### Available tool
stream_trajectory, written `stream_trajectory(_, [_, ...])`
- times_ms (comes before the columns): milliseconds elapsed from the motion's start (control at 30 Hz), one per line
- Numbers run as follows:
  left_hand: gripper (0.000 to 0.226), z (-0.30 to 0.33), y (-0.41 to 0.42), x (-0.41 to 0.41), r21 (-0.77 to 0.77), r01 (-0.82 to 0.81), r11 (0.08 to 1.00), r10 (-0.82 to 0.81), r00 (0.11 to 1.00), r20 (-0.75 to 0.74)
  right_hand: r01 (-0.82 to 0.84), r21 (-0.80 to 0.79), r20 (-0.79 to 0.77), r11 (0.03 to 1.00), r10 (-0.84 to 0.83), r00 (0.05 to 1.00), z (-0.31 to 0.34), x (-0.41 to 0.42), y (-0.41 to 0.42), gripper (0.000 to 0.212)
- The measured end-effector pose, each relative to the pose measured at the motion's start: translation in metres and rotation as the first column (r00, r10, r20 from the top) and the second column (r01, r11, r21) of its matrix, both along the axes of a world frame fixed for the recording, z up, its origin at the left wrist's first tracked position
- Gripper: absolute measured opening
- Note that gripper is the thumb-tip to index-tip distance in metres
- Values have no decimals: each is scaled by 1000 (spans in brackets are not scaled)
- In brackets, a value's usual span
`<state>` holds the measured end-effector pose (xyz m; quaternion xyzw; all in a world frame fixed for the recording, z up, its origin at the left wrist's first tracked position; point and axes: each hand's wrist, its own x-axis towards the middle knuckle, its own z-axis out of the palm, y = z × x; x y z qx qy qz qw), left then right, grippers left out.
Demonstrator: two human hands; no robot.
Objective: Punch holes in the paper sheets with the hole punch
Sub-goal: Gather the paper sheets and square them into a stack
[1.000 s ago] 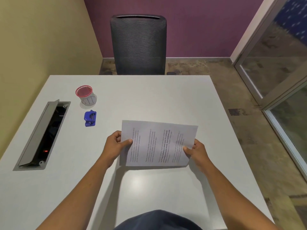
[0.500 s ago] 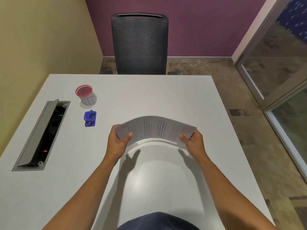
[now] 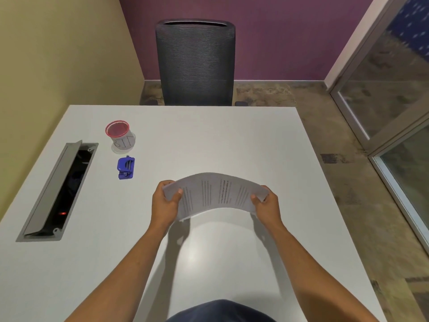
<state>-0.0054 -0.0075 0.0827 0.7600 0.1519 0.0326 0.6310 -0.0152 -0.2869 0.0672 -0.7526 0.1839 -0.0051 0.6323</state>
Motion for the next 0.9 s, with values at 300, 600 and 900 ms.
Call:
stream_trajectory(300, [46,16,5,1,86,-45,995,39,997,63,-56,-46,36,997,58,998,23,3,-12,21])
stream_trajectory(600, [69,44,-17,10,723,117,681,-411,878,245,-239,-391,174,889,327,929,80,16,0,48])
stream_trajectory(900, [16,60,-45,12,612,265,745,-446,880,162,-202,-655,353,728,531,770,121,21,25,32])
